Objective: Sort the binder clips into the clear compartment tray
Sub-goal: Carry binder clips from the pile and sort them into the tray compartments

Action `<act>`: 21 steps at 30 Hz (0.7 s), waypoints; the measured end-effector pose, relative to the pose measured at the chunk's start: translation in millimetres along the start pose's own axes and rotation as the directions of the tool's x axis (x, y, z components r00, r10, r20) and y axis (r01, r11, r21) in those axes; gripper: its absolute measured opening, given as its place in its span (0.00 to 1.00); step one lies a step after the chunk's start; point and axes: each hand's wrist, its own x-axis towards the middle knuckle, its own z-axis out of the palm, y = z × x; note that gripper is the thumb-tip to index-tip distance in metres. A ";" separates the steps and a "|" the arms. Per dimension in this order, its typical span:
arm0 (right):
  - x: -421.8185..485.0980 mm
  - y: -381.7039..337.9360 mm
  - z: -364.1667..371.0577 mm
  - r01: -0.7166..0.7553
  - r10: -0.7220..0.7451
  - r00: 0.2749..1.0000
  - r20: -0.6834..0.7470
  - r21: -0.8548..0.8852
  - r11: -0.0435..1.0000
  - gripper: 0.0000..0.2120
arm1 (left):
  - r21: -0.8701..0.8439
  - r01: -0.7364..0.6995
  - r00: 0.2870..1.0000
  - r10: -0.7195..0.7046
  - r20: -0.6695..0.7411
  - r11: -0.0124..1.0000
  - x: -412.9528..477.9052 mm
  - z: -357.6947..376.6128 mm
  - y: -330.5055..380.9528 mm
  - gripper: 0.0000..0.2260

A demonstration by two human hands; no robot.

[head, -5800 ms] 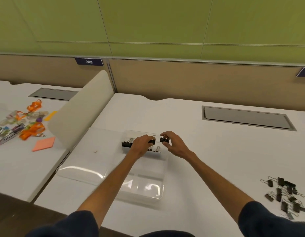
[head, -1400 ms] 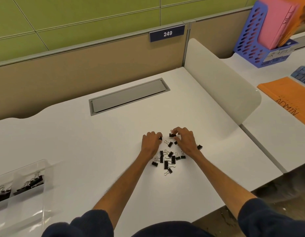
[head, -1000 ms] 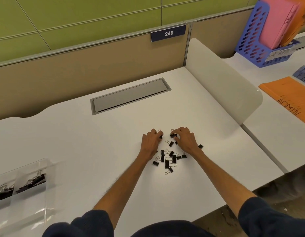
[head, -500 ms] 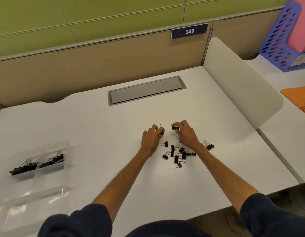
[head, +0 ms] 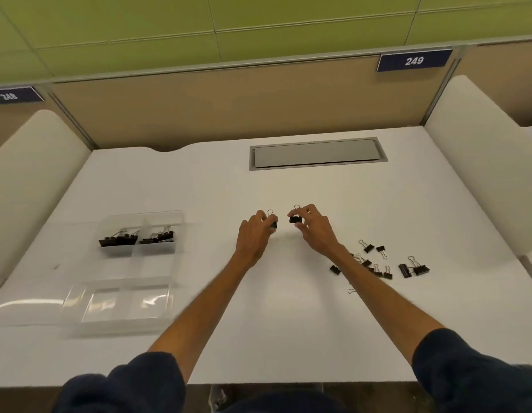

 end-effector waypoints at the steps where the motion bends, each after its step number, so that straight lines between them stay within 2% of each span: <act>1: 3.8 -9.9 5.5 0.014 -0.014 1.000 0.010 0.001 1.000 0.14 | 0.003 0.011 1.000 -0.011 -0.014 1.000 -3.5 -4.5 -9.8 0.07; 8: 31.1 -82.7 50.4 0.095 -0.095 0.994 0.051 0.003 0.996 0.14 | 0.035 0.081 0.993 -0.078 -0.085 0.996 -29.5 -37.7 -85.4 0.07; 16: 49.3 -172.6 113.8 0.177 -0.186 0.978 0.096 0.103 0.979 0.15 | 0.117 0.139 0.986 -0.128 -0.103 0.983 -65.3 -70.2 -186.7 0.06; 21: 56.0 -219.8 152.1 0.194 -0.212 0.967 0.142 0.136 0.972 0.15 | 0.148 0.159 0.982 -0.140 -0.131 0.976 -90.0 -88.4 -240.4 0.10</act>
